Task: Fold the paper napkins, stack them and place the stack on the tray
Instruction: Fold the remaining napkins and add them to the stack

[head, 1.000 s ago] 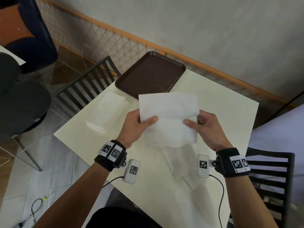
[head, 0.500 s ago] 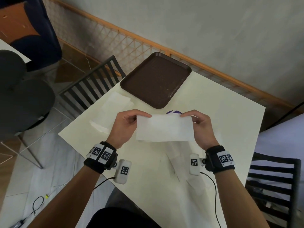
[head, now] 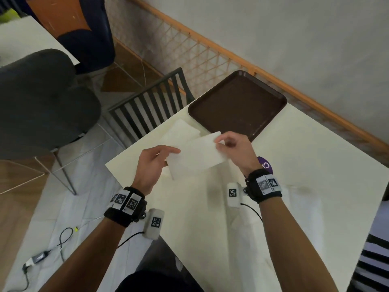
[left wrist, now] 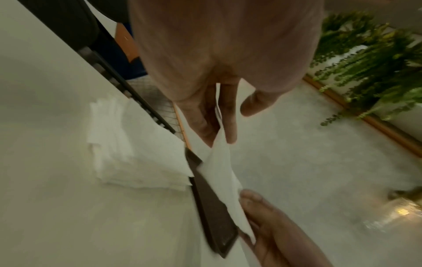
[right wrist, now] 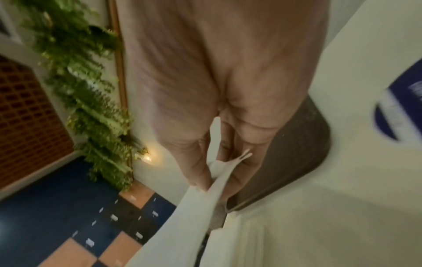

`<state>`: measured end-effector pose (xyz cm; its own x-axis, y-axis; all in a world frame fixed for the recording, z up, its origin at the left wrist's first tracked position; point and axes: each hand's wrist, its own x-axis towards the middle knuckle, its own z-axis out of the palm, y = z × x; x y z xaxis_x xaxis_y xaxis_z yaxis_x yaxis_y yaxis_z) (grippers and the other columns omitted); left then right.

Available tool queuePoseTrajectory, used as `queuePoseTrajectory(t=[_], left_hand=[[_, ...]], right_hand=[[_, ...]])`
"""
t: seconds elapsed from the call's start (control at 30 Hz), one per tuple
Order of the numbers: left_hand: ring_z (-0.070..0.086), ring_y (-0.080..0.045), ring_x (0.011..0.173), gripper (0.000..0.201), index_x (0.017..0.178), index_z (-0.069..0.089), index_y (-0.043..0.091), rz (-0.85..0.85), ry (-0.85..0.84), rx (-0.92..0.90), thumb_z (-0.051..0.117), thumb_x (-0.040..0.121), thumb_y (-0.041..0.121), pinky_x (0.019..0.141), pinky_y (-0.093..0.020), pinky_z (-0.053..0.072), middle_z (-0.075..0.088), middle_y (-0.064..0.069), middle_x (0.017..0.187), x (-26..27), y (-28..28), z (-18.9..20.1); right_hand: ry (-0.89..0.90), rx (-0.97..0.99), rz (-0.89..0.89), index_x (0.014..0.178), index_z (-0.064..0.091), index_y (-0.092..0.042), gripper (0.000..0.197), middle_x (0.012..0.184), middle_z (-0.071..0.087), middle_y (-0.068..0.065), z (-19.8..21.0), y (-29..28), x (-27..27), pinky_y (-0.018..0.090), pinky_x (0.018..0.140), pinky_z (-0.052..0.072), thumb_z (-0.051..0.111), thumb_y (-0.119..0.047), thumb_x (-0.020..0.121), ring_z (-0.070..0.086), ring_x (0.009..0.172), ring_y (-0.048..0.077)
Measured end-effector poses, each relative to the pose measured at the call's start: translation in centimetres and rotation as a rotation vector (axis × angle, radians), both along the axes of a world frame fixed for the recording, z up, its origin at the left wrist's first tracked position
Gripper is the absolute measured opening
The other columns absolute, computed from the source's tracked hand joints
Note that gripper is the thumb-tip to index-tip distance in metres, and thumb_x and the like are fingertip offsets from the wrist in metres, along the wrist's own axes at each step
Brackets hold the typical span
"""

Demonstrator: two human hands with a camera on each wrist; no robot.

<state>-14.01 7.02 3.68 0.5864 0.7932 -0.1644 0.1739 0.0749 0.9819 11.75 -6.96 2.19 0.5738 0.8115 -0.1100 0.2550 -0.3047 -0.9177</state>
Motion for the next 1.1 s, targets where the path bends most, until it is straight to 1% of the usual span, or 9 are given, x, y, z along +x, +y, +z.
queuePoseTrajectory(t=[0.1, 0.17, 0.27, 0.43, 0.57, 0.7, 0.87, 1.0, 1.1], left_hand=[[0.069, -0.006, 0.077, 0.016, 0.096, 0.083, 0.03, 0.105, 0.19, 0.196, 0.075, 0.097, 0.017, 0.074, -0.026, 0.054, 0.08, 0.018, 0.104, -0.6, 2.0, -2.1], [0.059, -0.009, 0.066, 0.012, 0.094, 0.082, 0.032, 0.168, 0.3, 0.258, 0.081, 0.092, 0.021, 0.069, -0.03, 0.055, 0.079, 0.017, 0.098, -1.0, 3.2, -3.8], [0.062, -0.012, 0.076, 0.013, 0.099, 0.081, 0.028, 0.228, 0.406, 0.301, 0.086, 0.088, 0.025, 0.081, -0.036, 0.058, 0.077, 0.013, 0.102, -1.1, 4.4, -5.4], [0.062, -0.009, 0.074, 0.029, 0.103, 0.075, 0.018, 0.147, 0.541, 0.317, 0.093, 0.08, 0.025, 0.081, -0.03, 0.05, 0.072, -0.003, 0.104, 0.0, 5.1, -6.9], [0.059, -0.029, 0.11, 0.027, 0.104, 0.073, 0.015, 0.093, 0.623, 0.393, 0.089, 0.083, 0.022, 0.098, -0.034, 0.047, 0.058, -0.007, 0.122, 0.6, 4.3, -6.8], [0.038, -0.03, 0.119, 0.031, 0.113, 0.071, 0.023, 0.127, 0.702, 0.656, 0.084, 0.085, 0.03, 0.097, -0.039, 0.037, 0.044, -0.007, 0.129, 1.0, 1.4, -5.6], [0.056, -0.02, 0.099, 0.013, 0.101, 0.072, 0.026, -0.057, 0.45, 0.618, 0.078, 0.092, 0.019, 0.09, -0.039, 0.051, 0.063, 0.005, 0.106, 2.7, -3.6, -5.0], [0.064, -0.009, 0.083, 0.009, 0.093, 0.07, 0.026, -0.256, 0.37, 0.548, 0.073, 0.094, 0.018, 0.081, -0.031, 0.055, 0.069, 0.014, 0.091, 5.0, -9.1, -5.2], [0.065, -0.007, 0.081, 0.011, 0.09, 0.069, 0.026, -0.398, 0.312, 0.512, 0.072, 0.093, 0.015, 0.076, -0.029, 0.055, 0.069, 0.012, 0.088, 6.7, -13.5, -5.8]], right_hand=[[-0.181, -0.066, -0.016, 0.096, 0.08, -0.027, 0.014, 0.092, 0.076, -0.014, -1.0, 5.2, -0.6, 0.024, 0.086, 0.055, 0.085, -0.014, 0.092, 0.07, 0.087, 0.006], [-0.249, -0.098, -0.038, 0.096, 0.079, -0.025, 0.013, 0.092, 0.077, -0.011, -1.6, 8.3, -1.3, 0.022, 0.088, 0.055, 0.084, -0.014, 0.093, 0.072, 0.089, 0.008], [-0.289, -0.144, -0.024, 0.103, 0.08, -0.019, 0.013, 0.095, 0.076, -0.005, -3.1, 12.0, -2.2, 0.03, 0.097, 0.059, 0.076, -0.007, 0.099, 0.073, 0.097, 0.015], [-0.407, -0.244, 0.018, 0.118, 0.077, -0.009, 0.033, 0.121, 0.071, 0.014, -4.4, 14.9, -3.5, 0.035, 0.101, 0.055, 0.051, 0.008, 0.105, 0.066, 0.115, 0.028], [-0.448, -0.302, 0.118, 0.133, 0.07, -0.005, 0.037, 0.138, 0.063, 0.019, -4.2, 14.4, -3.9, 0.038, 0.105, 0.047, 0.049, 0.006, 0.105, 0.058, 0.128, 0.036], [-0.454, -0.199, 0.048, 0.134, 0.071, -0.009, 0.03, 0.14, 0.064, 0.012, -2.0, 10.4, -4.1, 0.035, 0.108, 0.048, 0.057, -0.002, 0.107, 0.058, 0.13, 0.029], [-0.513, -0.141, -0.033, 0.116, 0.074, -0.018, 0.013, 0.112, 0.075, 0.003, -0.4, -0.5, -2.8, 0.026, 0.088, 0.047, 0.067, -0.017, 0.105, 0.069, 0.103, 0.019], [-0.547, -0.386, -0.06, 0.115, 0.076, -0.023, 0.019, 0.11, 0.079, 0.001, -1.7, -10.7, 0.1, 0.032, 0.085, 0.056, 0.071, -0.017, 0.098, 0.074, 0.1, 0.025], [-0.513, -0.601, -0.065, 0.126, 0.073, -0.026, 0.034, 0.123, 0.075, 0.005, -2.3, -17.1, 2.9, 0.042, 0.095, 0.058, 0.077, -0.017, 0.093, 0.071, 0.113, 0.031]])
